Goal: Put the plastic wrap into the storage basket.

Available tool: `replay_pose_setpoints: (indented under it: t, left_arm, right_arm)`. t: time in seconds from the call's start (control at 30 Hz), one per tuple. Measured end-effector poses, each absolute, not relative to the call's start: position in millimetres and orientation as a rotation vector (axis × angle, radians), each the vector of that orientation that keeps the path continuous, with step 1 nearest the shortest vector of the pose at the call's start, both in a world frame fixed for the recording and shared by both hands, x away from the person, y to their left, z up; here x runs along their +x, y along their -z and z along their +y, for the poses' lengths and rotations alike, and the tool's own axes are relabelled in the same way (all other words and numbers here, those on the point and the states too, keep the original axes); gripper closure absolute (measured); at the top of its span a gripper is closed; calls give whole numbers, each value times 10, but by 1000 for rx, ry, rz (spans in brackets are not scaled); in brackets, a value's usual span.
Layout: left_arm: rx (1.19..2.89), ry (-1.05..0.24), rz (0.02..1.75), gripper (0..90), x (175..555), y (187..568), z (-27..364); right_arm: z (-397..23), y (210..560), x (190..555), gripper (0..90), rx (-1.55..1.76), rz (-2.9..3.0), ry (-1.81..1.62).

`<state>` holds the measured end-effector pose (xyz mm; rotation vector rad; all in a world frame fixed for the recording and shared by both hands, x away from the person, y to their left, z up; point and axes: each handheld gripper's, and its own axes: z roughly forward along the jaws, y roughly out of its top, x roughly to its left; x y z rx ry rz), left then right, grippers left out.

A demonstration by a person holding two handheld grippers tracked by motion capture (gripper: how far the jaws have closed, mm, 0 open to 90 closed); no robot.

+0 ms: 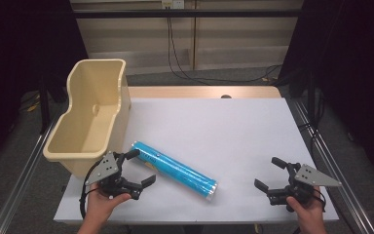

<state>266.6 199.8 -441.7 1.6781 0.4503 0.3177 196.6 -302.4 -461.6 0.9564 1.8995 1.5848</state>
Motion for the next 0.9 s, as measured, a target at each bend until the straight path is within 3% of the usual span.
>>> replay_pose_setpoints:
  t: [0.9]
  left_arm:
    - [1758,-223,389,4,2981,4310,1508]
  right_arm:
    - [-3037,4614,1951,7,948,1906,-1591]
